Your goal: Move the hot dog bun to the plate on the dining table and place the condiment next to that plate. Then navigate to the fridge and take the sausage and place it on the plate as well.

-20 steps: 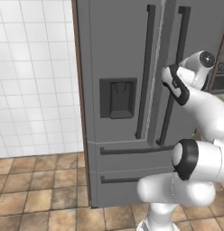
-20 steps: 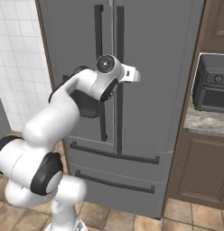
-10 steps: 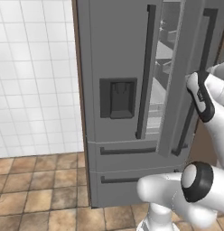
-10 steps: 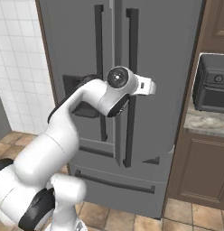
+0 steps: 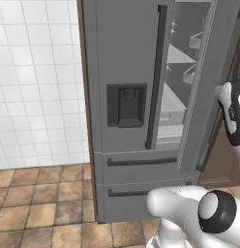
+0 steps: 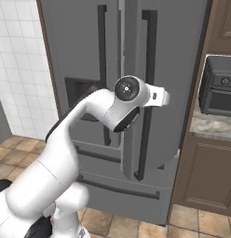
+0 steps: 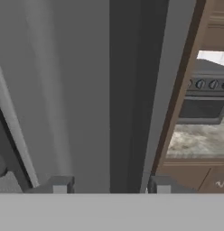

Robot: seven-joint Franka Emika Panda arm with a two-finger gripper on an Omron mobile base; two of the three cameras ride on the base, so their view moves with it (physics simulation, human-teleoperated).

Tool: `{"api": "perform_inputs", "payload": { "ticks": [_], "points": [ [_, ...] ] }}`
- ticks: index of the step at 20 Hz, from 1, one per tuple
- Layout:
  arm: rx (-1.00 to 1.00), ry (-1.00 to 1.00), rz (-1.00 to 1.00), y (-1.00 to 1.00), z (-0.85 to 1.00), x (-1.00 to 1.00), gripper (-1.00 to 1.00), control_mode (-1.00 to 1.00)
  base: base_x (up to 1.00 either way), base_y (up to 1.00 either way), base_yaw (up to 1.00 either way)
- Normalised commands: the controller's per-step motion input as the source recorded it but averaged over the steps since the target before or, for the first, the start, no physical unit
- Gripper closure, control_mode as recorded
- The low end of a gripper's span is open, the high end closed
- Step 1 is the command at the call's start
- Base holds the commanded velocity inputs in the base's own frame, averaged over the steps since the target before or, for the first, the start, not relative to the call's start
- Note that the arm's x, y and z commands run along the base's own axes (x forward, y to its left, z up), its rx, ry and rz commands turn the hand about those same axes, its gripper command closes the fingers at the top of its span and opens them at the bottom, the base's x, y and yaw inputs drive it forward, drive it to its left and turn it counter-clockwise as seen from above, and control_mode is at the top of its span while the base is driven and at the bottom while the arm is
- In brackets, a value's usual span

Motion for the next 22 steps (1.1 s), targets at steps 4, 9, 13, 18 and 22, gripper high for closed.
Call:
{"api": "perform_inputs", "payload": {
  "ticks": [4,9,13,18,22],
  "points": [
    [-0.17,-0.01,0.0,0.32,0.03,-1.0,-1.0,-1.0,0.0,0.0,0.0],
    [-0.25,0.0,0.0,0.59,0.18,-0.95,-1.0,-1.0,0.0,0.0,0.0],
    [-0.35,0.0,0.0,0.74,0.44,-0.65,-1.0,-1.0,0.0,0.0,0.0],
    [-0.44,0.06,0.0,0.96,0.54,-0.12,-1.0,-1.0,0.0,0.0,0.0],
    [-0.44,0.2,0.0,0.99,0.29,0.38,-1.0,-1.0,0.0,0.0,0.0]
  ]
}}
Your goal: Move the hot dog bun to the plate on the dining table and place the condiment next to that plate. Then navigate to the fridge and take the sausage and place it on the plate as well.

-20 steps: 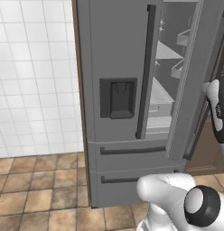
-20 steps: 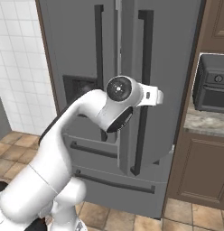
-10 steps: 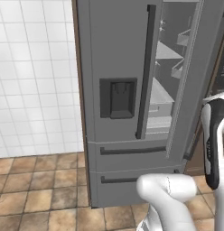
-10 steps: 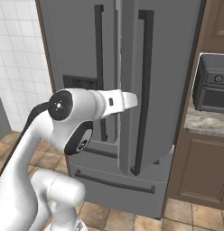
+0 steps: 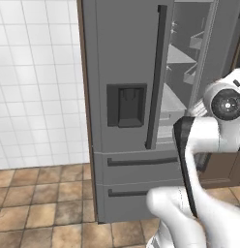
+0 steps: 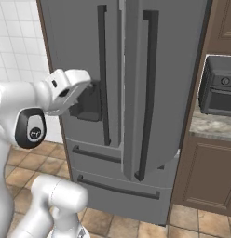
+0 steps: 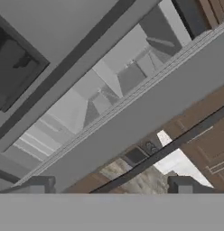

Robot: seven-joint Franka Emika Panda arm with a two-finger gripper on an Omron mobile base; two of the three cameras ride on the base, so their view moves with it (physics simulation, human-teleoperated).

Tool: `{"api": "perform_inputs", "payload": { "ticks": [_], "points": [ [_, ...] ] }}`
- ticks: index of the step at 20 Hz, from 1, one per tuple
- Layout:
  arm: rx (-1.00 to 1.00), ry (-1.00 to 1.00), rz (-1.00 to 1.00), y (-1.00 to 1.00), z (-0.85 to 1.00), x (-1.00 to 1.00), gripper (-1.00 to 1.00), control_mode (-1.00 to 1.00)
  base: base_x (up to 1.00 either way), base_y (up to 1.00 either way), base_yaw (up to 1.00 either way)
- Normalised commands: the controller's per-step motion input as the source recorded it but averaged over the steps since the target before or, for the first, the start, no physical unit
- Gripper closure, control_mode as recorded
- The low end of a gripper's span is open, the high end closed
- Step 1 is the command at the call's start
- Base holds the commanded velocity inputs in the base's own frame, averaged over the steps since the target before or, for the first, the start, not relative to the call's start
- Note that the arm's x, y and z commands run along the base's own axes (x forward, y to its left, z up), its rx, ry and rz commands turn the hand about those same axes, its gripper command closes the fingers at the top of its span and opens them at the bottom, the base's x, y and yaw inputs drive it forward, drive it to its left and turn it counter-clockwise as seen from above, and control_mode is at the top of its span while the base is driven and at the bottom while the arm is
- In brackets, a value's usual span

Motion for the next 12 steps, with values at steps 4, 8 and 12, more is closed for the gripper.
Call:
{"api": "perform_inputs", "payload": {
  "ticks": [4,8,12],
  "points": [
    [-0.23,0.39,0.0,0.52,0.11,0.88,-1.0,-1.0,0.0,0.0,0.0],
    [-0.13,0.38,0.0,0.09,0.01,1.0,-1.0,-1.0,0.0,0.0,0.0],
    [-0.09,0.15,0.0,-0.16,-0.11,0.74,-1.0,-1.0,0.0,0.0,0.0]
  ]
}}
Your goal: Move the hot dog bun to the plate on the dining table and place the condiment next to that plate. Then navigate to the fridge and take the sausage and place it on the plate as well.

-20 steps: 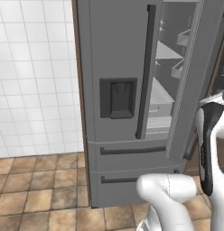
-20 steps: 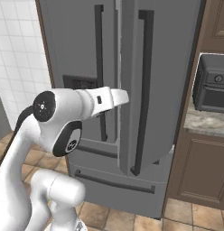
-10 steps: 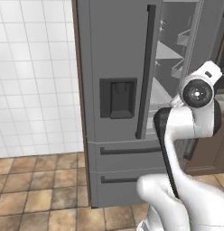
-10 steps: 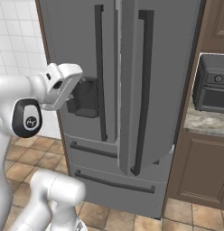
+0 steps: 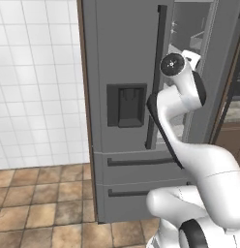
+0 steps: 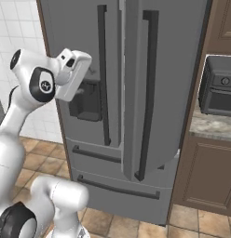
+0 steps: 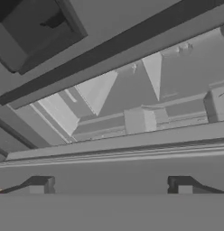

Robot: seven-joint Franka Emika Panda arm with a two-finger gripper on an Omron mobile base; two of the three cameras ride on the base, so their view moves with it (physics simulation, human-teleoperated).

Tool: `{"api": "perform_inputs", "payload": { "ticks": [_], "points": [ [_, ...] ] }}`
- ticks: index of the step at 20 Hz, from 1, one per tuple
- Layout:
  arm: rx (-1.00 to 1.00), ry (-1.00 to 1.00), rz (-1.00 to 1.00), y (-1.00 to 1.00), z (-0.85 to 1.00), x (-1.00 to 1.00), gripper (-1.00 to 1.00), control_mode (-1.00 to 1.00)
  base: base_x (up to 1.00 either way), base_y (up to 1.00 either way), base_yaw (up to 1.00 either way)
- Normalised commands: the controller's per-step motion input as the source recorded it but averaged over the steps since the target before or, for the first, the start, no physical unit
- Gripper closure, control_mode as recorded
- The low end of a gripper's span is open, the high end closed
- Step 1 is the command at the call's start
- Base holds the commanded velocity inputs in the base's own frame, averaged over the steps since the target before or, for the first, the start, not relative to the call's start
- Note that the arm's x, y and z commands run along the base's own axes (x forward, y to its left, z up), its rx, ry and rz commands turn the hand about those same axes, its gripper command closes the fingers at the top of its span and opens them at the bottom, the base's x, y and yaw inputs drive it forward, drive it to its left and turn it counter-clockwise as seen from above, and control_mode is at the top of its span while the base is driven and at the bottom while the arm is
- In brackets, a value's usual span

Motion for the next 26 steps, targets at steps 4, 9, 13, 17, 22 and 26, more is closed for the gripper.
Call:
{"api": "perform_inputs", "payload": {
  "ticks": [4,9,13,17,22,26],
  "points": [
    [-0.04,0.01,0.0,-0.31,-0.26,0.56,-1.0,-1.0,0.0,0.0,0.0],
    [0.0,0.0,0.0,-0.47,-0.27,0.43,-1.0,-1.0,0.0,0.0,0.0],
    [0.0,0.0,0.0,-0.51,-0.27,0.56,-1.0,-1.0,0.0,0.0,0.0],
    [0.0,0.0,0.01,-0.55,-0.18,0.37,-1.0,-1.0,0.0,0.0,0.0],
    [0.0,-0.02,0.0,-0.59,-0.05,0.08,-1.0,-1.0,0.0,0.0,0.0],
    [0.0,-0.11,0.0,-0.68,0.0,-0.27,-1.0,-1.0,0.0,0.0,0.0]
  ]
}}
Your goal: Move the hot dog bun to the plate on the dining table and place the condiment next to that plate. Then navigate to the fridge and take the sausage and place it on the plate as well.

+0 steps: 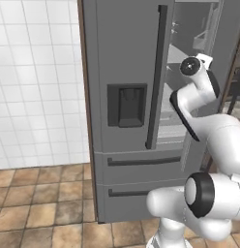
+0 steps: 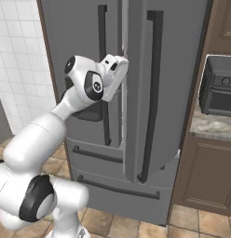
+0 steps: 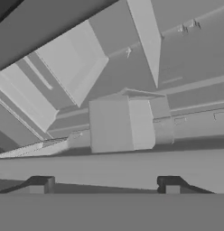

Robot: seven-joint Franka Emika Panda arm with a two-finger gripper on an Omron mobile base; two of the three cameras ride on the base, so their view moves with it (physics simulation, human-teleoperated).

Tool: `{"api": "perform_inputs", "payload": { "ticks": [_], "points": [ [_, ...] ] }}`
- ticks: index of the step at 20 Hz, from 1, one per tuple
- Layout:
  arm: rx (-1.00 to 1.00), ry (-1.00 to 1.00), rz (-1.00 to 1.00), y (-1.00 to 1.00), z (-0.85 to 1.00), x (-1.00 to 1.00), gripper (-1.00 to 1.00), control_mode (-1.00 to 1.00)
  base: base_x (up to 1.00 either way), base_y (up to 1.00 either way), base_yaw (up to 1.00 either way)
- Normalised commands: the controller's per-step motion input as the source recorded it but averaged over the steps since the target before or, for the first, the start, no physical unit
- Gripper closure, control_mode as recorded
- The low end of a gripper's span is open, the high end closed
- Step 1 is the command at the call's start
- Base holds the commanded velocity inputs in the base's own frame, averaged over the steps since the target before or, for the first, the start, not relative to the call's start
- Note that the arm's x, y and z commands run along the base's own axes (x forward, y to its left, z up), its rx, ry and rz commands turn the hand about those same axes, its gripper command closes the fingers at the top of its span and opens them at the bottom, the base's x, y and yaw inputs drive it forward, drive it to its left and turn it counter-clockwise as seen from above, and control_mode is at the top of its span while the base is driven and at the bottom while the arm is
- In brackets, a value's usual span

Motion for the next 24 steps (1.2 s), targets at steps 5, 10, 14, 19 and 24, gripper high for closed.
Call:
{"api": "perform_inputs", "payload": {
  "ticks": [5,10,14,19,24],
  "points": [
    [0.0,-0.05,0.0,-0.83,0.0,-0.42,-1.0,-1.0,0.0,0.0,0.0],
    [0.03,0.0,-0.03,-0.98,0.0,-0.34,-1.0,-1.0,0.0,0.0,0.0],
    [0.04,0.0,-0.02,-1.0,0.0,-0.11,-1.0,-1.0,0.0,0.0,0.0],
    [0.07,0.0,0.0,-1.0,0.0,-0.11,-1.0,-1.0,0.0,0.0,0.0],
    [0.13,0.0,-0.01,-0.92,0.0,-0.13,-1.0,-1.0,0.0,0.0,0.0]
  ]
}}
